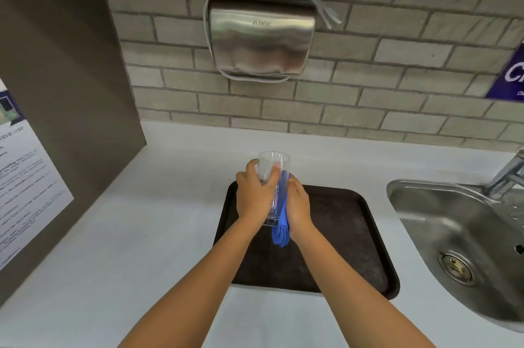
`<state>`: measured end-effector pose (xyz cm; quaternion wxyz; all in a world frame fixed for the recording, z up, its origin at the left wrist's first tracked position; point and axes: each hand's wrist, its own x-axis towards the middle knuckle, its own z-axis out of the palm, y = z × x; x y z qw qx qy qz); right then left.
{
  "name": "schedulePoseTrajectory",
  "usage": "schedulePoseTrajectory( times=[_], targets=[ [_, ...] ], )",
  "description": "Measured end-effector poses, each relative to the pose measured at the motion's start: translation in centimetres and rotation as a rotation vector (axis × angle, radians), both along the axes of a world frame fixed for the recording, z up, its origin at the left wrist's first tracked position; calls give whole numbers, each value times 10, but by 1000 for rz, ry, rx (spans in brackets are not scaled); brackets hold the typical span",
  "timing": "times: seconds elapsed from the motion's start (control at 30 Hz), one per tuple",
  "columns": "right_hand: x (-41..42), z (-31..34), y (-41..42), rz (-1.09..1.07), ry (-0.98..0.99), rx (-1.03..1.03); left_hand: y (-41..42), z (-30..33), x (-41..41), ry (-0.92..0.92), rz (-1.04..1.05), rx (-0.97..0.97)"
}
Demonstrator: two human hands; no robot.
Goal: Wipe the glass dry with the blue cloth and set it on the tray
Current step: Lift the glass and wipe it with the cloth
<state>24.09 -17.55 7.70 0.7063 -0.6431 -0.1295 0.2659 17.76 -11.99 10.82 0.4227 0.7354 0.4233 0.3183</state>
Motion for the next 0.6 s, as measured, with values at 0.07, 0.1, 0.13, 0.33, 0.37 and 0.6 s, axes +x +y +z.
schedulePoseTrajectory(
  times=[0.07, 0.1, 0.13, 0.33, 0.37, 0.6],
  targets=[
    [-2, -2, 3, -3, -51, 41, -8, -5, 3, 58, 22, 59],
    [-3, -1, 4, -21, -79, 50, -8, -8, 5, 32, 18, 38],
    [-3, 0, 4, -53, -128, 40, -5, -9, 7, -28, 2, -24],
    [-5, -1, -1, -97, -742, -114, 16, -28, 17, -469, -174, -651],
    [2, -3, 0, -77, -736, -108, 14, -28, 18, -497, -209, -672],
    [41, 11, 1, 3, -209, -34, 9, -22, 27, -537, -304, -736]
  ],
)
